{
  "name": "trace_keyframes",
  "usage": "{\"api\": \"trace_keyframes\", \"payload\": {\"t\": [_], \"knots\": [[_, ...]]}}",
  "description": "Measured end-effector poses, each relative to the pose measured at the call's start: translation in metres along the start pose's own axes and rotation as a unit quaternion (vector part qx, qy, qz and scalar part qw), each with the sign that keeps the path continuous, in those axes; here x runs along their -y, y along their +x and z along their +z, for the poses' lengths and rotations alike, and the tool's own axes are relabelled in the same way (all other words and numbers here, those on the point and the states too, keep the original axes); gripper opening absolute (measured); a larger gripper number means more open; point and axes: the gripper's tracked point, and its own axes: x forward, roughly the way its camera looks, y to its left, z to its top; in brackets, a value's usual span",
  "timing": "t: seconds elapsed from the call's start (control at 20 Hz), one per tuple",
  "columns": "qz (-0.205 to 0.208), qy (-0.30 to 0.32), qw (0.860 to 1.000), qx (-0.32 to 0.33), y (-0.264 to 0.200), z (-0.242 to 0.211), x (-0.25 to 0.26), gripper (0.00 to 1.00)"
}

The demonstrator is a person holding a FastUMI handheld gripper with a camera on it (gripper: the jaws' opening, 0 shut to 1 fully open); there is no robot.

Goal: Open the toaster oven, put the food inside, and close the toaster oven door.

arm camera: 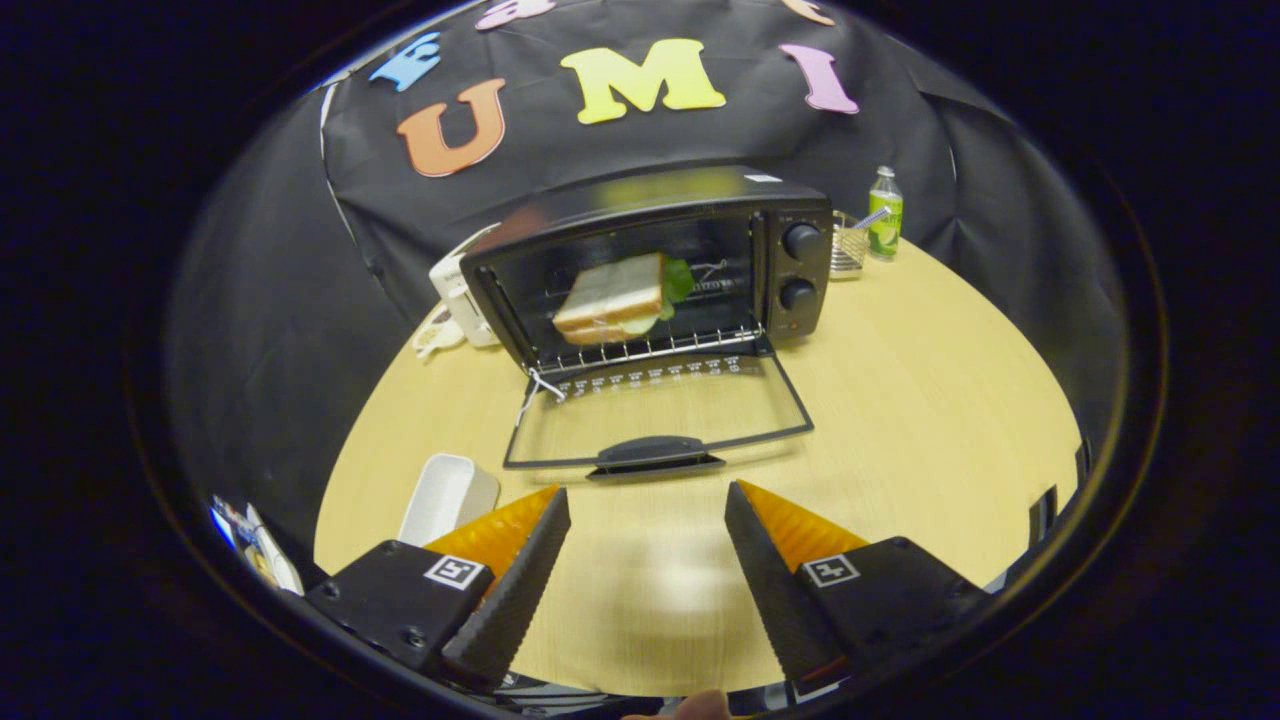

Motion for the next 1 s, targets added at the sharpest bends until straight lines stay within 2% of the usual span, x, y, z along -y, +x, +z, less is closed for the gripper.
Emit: {"api": "trace_keyframes", "payload": {"t": [0.5, 0.8, 1.0], "knots": [[-0.03, -0.031, 0.999, -0.006, 0.079, -0.029, 0.016, 1.0], [-0.047, -0.046, 0.998, 0.002, 0.097, -0.022, 0.021, 1.0], [-0.044, -0.037, 0.998, 0.001, 0.089, -0.017, 0.019, 1.0]]}}
